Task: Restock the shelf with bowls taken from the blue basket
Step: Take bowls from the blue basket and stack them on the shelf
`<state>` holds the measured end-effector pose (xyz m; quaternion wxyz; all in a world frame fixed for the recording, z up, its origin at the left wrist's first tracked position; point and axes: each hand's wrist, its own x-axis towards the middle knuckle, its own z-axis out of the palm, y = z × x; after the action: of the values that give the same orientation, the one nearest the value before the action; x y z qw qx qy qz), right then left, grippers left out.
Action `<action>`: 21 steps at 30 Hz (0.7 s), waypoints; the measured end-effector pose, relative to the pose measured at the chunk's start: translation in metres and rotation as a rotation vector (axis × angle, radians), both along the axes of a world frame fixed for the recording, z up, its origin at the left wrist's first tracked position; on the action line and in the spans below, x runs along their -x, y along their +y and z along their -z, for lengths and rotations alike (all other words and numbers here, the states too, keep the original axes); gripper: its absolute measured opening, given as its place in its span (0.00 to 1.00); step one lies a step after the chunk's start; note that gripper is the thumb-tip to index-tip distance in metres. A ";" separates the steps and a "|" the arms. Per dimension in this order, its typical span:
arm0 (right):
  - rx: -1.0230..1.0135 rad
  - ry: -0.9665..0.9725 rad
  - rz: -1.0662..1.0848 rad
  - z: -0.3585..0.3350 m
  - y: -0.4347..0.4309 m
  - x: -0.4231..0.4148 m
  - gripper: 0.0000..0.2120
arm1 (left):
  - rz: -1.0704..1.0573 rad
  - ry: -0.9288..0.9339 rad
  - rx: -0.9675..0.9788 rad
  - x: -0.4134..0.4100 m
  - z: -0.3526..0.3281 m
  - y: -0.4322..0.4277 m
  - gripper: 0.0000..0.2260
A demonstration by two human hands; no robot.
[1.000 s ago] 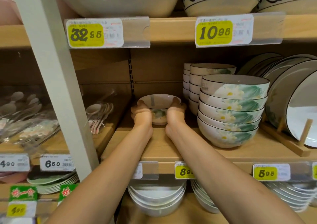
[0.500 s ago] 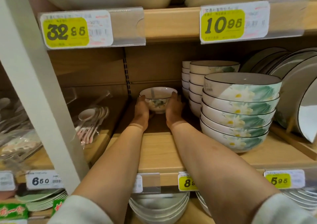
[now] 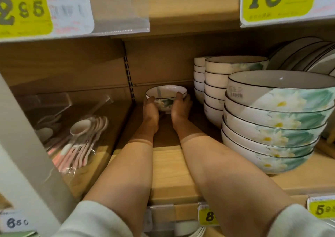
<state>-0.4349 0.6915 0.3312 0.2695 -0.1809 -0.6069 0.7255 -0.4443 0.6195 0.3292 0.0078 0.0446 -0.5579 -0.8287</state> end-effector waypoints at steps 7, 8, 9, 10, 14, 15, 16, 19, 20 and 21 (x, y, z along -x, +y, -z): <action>-0.013 -0.009 0.007 0.000 -0.001 0.002 0.28 | 0.003 0.007 0.026 0.010 0.003 0.000 0.21; -0.015 -0.014 0.004 0.000 -0.001 0.002 0.28 | 0.005 0.008 0.029 0.010 0.003 0.000 0.21; -0.017 -0.019 0.000 0.000 -0.001 0.003 0.28 | 0.006 0.009 0.029 0.009 0.003 0.000 0.22; -0.018 -0.023 -0.003 0.001 -0.001 0.003 0.28 | 0.006 0.011 0.030 0.009 0.003 0.000 0.22; -0.047 -0.026 0.002 0.001 0.000 0.004 0.27 | -0.005 0.027 0.041 0.011 0.004 0.001 0.22; -0.053 -0.026 0.003 0.002 -0.001 0.004 0.27 | -0.008 0.030 0.047 0.011 0.004 0.001 0.22; -0.057 -0.027 0.003 0.002 -0.001 0.005 0.27 | -0.013 0.032 0.050 0.011 0.004 0.001 0.22; -0.061 -0.032 0.006 0.002 0.000 0.005 0.27 | -0.042 0.037 0.049 0.012 0.005 0.002 0.22; -0.062 -0.036 0.005 0.002 0.000 0.005 0.28 | -0.055 0.039 0.049 0.012 0.004 0.002 0.22; -0.059 -0.043 0.003 0.002 0.000 0.003 0.28 | -0.069 0.039 0.055 0.013 0.005 0.003 0.23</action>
<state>-0.4379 0.6913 0.3294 0.2627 -0.1894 -0.6334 0.7028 -0.4569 0.6224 0.3245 0.0487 0.0474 -0.5784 -0.8129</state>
